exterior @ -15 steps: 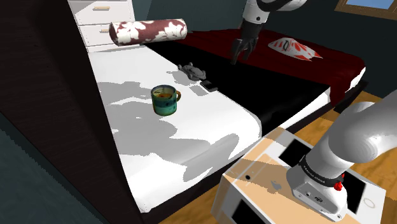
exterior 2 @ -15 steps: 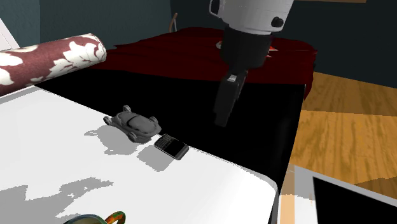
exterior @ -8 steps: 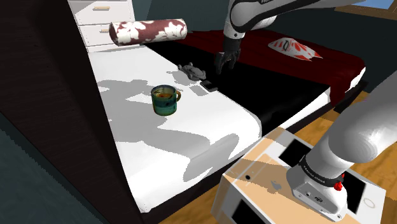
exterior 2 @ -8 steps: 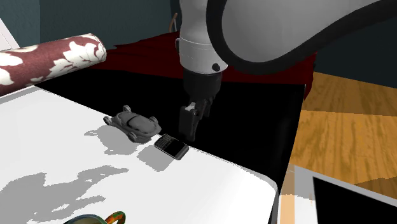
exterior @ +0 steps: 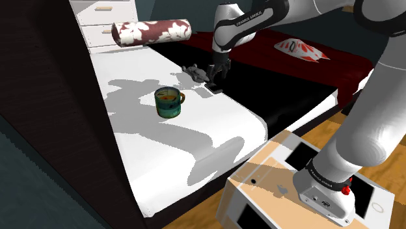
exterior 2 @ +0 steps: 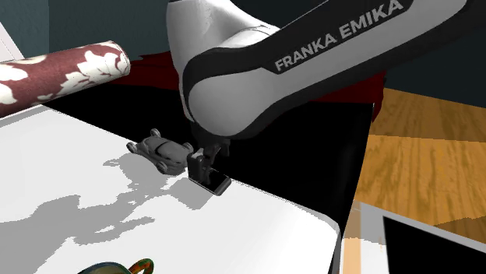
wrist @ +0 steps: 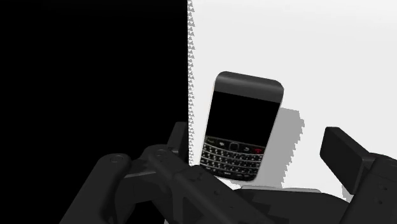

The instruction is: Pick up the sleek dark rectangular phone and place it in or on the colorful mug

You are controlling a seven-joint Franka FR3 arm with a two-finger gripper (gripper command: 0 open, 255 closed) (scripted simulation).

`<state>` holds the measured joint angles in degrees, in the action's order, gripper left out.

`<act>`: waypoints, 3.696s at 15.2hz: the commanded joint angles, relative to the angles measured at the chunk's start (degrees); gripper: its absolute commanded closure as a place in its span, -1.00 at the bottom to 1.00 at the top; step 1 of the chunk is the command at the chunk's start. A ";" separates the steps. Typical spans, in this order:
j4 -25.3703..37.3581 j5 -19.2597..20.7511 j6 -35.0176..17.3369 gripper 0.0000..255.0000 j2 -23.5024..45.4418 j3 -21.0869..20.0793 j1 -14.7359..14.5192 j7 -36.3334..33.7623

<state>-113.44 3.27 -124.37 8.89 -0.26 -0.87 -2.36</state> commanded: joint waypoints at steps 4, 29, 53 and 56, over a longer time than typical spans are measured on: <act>3.23 0.87 -2.08 -1.00 5.92 0.23 -0.06 -0.72; 2.37 0.96 -4.42 1.00 7.39 0.32 0.05 -0.72; 12.52 0.33 12.27 1.00 0.82 0.15 0.01 0.38; 14.35 0.28 14.47 1.00 0.45 0.14 0.00 0.50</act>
<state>-100.01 3.56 -110.79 9.27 -0.07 -0.80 -1.81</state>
